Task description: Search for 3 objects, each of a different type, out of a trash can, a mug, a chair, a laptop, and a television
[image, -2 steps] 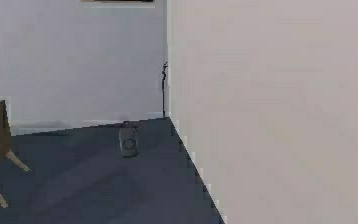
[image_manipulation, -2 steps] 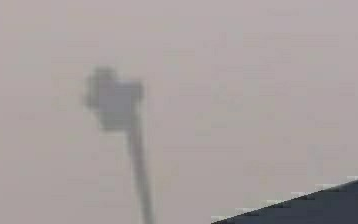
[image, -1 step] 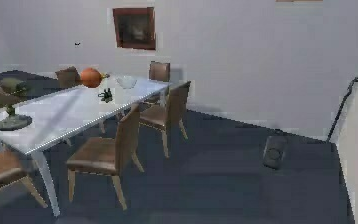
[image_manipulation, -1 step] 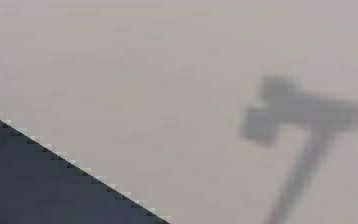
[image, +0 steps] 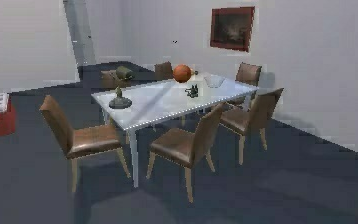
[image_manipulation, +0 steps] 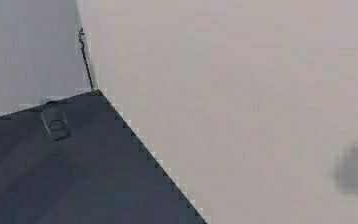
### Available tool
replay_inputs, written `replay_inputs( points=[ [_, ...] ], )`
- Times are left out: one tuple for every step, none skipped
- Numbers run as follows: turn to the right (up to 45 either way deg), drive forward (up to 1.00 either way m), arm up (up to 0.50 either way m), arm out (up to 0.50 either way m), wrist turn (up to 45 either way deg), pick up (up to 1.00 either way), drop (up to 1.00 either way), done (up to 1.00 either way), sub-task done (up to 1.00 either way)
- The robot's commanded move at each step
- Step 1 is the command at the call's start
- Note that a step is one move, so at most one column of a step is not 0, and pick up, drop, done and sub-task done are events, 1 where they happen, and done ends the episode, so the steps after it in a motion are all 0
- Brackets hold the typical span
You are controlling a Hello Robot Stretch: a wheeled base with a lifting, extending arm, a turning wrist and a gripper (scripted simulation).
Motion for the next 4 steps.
replay_inputs(
  points=[
    [0.0, 0.50, 0.00, 0.00, 0.0, 0.00, 0.00, 0.00, 0.00],
    [0.0, 0.00, 0.00, 0.00, 0.0, 0.00, 0.00, 0.00, 1.00],
    [-45.0, 0.00, 0.00, 0.00, 0.0, 0.00, 0.00, 0.00, 0.00],
    [-27.0, 0.00, 0.00, 0.00, 0.0, 0.00, 0.00, 0.00, 0.00]
  ],
)
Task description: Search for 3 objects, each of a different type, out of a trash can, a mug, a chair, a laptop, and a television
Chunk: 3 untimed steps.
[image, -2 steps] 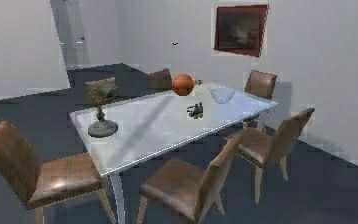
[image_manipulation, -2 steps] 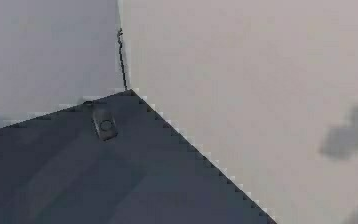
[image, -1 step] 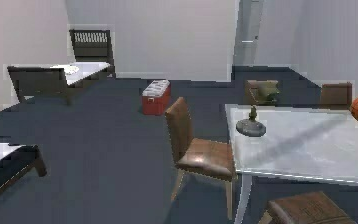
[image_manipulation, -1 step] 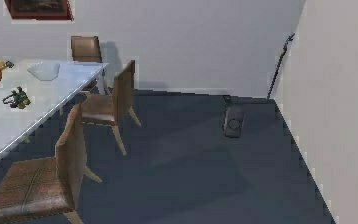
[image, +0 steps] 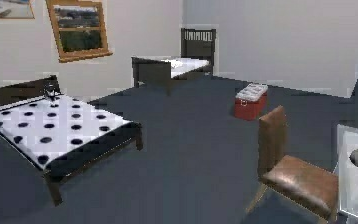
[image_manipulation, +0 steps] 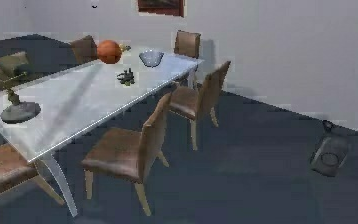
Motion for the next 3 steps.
replay_inputs(
  points=[
    [0.0, 1.00, 0.00, 0.00, 0.0, 0.00, 0.00, 0.00, 0.00],
    [-3.0, 0.00, 0.00, 0.00, 0.0, 0.00, 0.00, 0.00, 0.00],
    [0.0, 0.50, 0.00, 0.00, 0.0, 0.00, 0.00, 0.00, 0.00]
  ],
)
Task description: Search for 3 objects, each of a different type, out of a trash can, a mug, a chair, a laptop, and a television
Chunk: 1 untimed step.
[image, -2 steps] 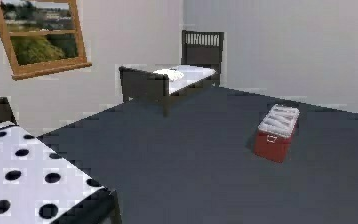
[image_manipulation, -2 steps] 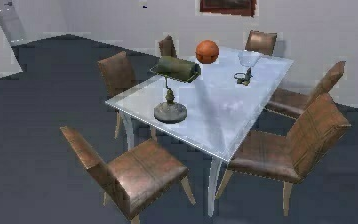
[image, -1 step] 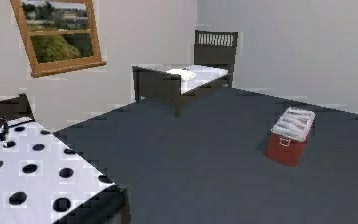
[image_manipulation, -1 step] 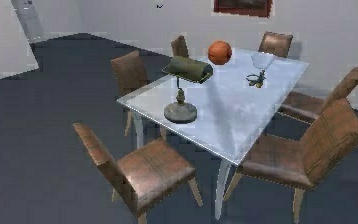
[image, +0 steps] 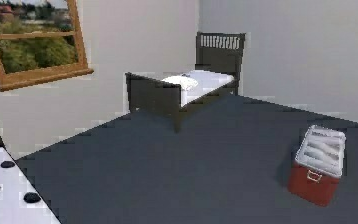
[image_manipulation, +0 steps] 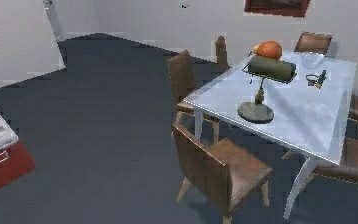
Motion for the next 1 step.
replay_inputs(
  points=[
    [36.0, 0.00, 0.00, 0.00, 0.0, 0.00, 0.00, 0.00, 0.00]
  ],
)
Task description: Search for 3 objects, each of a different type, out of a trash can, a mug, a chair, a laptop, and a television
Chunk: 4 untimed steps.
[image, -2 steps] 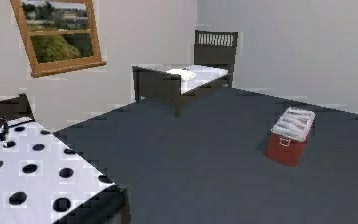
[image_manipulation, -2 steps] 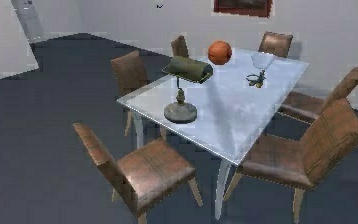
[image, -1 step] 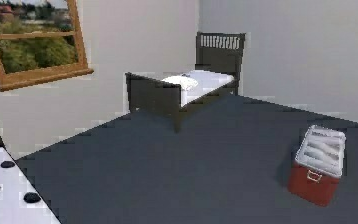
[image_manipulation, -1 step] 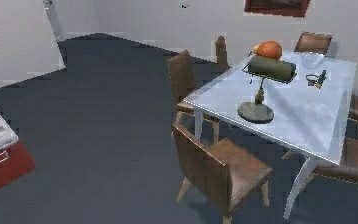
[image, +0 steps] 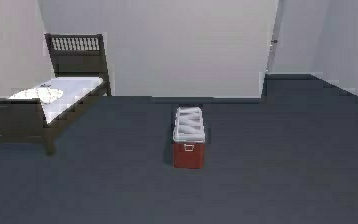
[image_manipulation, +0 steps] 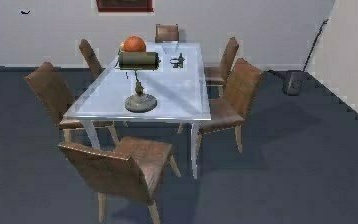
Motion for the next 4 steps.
replay_inputs(
  points=[
    [0.0, 0.40, 0.00, 0.00, 0.0, 0.00, 0.00, 0.00, 0.00],
    [42.0, 0.00, 0.00, 0.00, 0.0, 0.00, 0.00, 0.00, 0.00],
    [0.0, 1.00, 0.00, 0.00, 0.0, 0.00, 0.00, 0.00, 0.00],
    [0.0, 0.40, 0.00, 0.00, 0.0, 0.00, 0.00, 0.00, 0.00]
  ],
)
